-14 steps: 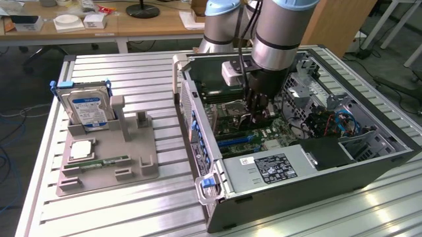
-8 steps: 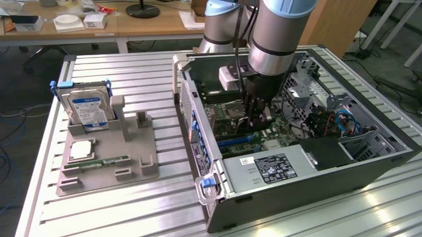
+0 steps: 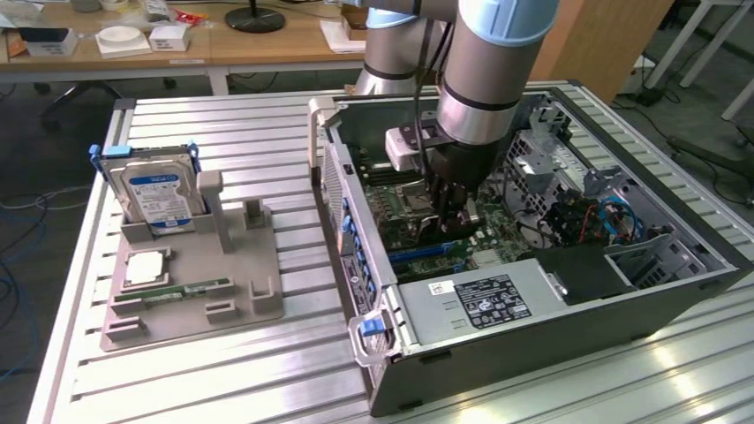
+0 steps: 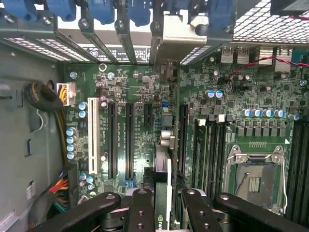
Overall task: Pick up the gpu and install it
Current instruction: 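Insert the gpu into the slot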
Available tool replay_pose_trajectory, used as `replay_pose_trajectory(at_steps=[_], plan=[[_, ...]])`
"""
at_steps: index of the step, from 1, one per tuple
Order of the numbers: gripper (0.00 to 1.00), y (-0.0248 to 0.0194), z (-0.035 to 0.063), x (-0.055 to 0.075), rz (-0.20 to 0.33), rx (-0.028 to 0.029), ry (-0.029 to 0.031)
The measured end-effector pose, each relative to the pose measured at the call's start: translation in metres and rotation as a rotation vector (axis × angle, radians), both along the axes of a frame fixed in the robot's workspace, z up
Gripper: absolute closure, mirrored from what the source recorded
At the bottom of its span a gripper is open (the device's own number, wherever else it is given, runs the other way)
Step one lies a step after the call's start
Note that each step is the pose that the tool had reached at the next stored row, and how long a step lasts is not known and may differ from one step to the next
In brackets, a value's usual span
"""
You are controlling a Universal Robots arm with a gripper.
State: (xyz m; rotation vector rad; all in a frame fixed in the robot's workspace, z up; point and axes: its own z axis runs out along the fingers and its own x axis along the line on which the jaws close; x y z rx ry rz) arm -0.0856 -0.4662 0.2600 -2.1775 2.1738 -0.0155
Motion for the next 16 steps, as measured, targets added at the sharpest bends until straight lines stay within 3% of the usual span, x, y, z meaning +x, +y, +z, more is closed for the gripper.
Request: replay_pose_trajectory(at_steps=[16], plan=[[0.74,0.0000,-0.0017,-0.0024,0.000,0.0000,0.0001]])
